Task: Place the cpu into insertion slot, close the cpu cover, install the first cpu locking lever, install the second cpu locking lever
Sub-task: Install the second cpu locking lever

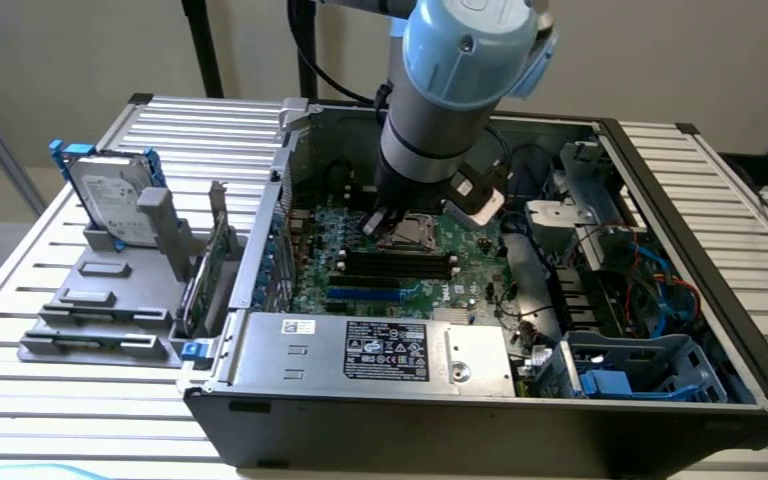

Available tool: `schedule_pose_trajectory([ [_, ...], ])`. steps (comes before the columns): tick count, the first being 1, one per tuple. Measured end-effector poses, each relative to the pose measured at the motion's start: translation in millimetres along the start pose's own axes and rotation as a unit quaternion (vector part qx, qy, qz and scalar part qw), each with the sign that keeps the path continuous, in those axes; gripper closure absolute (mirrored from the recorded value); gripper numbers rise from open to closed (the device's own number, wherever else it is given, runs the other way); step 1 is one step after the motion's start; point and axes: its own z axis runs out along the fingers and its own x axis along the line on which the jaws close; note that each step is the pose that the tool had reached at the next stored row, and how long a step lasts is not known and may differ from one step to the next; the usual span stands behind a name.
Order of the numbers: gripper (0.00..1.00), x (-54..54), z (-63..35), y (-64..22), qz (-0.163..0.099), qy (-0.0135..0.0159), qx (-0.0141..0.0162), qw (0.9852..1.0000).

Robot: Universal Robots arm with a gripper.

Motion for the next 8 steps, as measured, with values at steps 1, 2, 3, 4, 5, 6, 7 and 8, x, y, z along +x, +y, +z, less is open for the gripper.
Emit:
schedule_pose_trajectory([
  [1, 0.89, -0.3, 0.2, -0.2, 0.0, 0.0003, 0.0003, 1.0],
  [2, 0.89, -0.5, 0.5, -0.5, 0.0, 0.0007, 0.0006, 1.0],
  [3, 0.89, -0.8, 0.6, -0.7, 0.0, 0.0009, 0.0009, 1.0],
  [4, 0.89, -1.2, 0.8, -1.0, 0.0, 0.0011, 0.001, 1.0],
  [5, 0.89, -1.7, 1.1, -1.4, 0.0, 0.0013, 0.0012, 1.0],
  [6, 0.89, -2.3, 1.5, -1.9, 0.0, 0.0014, 0.0013, 1.0],
  [7, 0.89, -3.2, 2.1, -2.7, 0.0, 0.0014, 0.0013, 1.0],
  [8, 0.89, -4.1, 2.7, -3.7, 0.0, 0.0016, 0.0014, 1.0],
])
